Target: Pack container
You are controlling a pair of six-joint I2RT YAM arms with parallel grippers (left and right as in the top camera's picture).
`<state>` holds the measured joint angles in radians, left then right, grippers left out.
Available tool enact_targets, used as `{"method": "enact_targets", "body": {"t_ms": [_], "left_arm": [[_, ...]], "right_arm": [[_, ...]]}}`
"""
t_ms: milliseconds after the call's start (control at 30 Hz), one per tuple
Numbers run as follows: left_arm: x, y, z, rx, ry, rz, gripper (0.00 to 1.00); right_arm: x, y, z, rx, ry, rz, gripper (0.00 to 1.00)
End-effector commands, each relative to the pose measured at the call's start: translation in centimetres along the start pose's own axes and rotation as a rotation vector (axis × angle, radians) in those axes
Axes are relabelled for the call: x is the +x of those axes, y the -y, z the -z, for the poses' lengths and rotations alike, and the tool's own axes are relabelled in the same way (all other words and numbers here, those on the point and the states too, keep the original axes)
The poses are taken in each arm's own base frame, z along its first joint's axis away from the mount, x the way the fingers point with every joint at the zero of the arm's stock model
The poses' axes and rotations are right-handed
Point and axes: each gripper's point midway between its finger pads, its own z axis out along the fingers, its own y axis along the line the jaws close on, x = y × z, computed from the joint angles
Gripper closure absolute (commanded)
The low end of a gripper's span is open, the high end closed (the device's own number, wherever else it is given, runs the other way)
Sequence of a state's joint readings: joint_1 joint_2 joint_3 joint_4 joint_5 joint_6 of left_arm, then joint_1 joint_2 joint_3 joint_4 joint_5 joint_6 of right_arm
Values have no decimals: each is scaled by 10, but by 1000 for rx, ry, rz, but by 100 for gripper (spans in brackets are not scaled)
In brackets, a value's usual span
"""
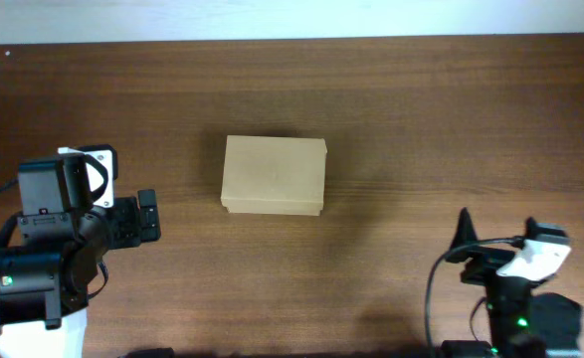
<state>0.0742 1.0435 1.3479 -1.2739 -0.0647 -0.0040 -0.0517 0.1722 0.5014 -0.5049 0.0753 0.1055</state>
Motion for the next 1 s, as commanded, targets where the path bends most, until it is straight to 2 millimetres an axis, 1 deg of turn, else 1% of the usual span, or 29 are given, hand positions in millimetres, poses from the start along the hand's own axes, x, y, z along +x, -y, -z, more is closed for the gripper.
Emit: {"method": "enact_targets", "body": {"t_ms": [0, 100, 200, 567, 633, 767, 967], "left_arm": [[2, -1, -2, -10, -7, 0, 1], [1, -1, -2, -10, -6, 1, 0], [1, -1, -2, -10, -6, 1, 0], [2, -1, -2, -10, -6, 1, 1], [2, -1, -2, -10, -6, 1, 0], [2, -1, -2, -10, -6, 0, 0], [2, -1, -2, -10, -6, 1, 0]], "right_arm": [[26, 0, -11, -14, 7, -10, 1], [45, 2, -19, -15, 18, -11, 1], [62, 3, -22, -15, 17, -11, 1], [86, 5, -28, -7, -46, -7, 1], [93, 6, -30, -6, -62, -5, 1], [115, 8, -35, 0, -108, -2, 1], [113, 8, -35, -1, -101, -3, 1]]}}
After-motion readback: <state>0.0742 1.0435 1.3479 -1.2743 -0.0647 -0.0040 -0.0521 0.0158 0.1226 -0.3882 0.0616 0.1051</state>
